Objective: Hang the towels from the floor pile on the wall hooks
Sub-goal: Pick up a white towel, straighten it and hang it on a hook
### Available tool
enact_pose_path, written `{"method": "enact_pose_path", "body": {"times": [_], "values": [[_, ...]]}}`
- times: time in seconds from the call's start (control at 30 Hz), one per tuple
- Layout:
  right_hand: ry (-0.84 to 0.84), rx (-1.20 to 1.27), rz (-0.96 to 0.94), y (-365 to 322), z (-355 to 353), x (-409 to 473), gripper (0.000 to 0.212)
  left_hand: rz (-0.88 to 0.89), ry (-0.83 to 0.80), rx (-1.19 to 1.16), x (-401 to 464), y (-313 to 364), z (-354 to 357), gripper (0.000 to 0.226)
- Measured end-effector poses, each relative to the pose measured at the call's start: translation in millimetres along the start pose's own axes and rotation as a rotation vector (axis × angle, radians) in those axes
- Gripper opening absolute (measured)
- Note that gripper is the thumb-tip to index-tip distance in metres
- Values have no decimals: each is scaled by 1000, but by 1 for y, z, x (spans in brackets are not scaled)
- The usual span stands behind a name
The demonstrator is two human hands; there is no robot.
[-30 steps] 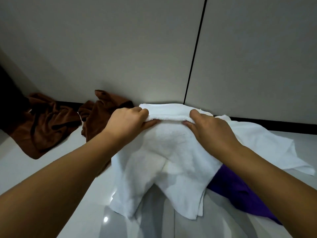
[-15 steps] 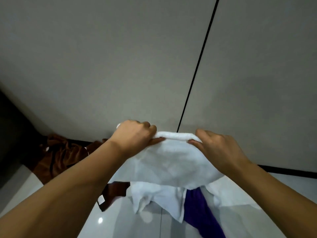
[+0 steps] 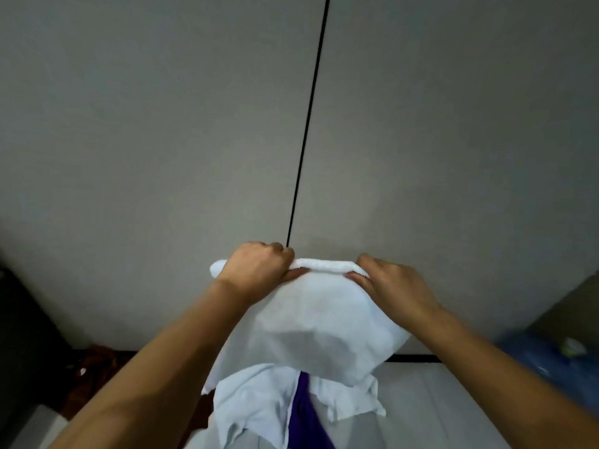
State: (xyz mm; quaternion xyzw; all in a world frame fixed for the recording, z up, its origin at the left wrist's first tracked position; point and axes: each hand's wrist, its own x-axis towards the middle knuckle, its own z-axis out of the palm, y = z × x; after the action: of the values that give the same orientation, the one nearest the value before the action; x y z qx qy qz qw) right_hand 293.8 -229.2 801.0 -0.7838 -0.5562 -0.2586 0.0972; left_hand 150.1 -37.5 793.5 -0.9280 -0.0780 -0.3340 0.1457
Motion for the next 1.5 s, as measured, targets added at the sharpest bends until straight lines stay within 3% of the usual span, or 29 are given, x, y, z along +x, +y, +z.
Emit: {"method": "enact_pose_path", "body": {"times": [0.4, 0.53, 0.67, 0.87, 0.93, 1.0, 1.17, 1.5], "values": [[-20, -312, 223, -72, -204, -100, 30, 310, 222, -223, 14, 61, -149, 56], [-73, -376, 355, -92, -275, -156, 27, 452, 217, -245, 22, 112, -207, 50], [-39, -536, 472, -103, -347, -217, 27, 585, 316, -293, 32, 176, -263, 54], [-83, -723, 651, -130, -458, -360, 26, 795, 442, -427, 8, 322, -366, 46], [-102, -751, 725, -144, -493, -424, 26, 824, 339, -473, -17, 384, -399, 39], [-120, -753, 809, -162, -530, -482, 28, 873, 396, -578, -40, 439, -427, 40], [-285, -843, 1080, -223, -640, -642, 36, 1007, 562, -815, -112, 609, -522, 49], [-330, -1079, 1581, -373, -796, -863, 33, 1272, 590, -1153, -268, 841, -726, 49]]}}
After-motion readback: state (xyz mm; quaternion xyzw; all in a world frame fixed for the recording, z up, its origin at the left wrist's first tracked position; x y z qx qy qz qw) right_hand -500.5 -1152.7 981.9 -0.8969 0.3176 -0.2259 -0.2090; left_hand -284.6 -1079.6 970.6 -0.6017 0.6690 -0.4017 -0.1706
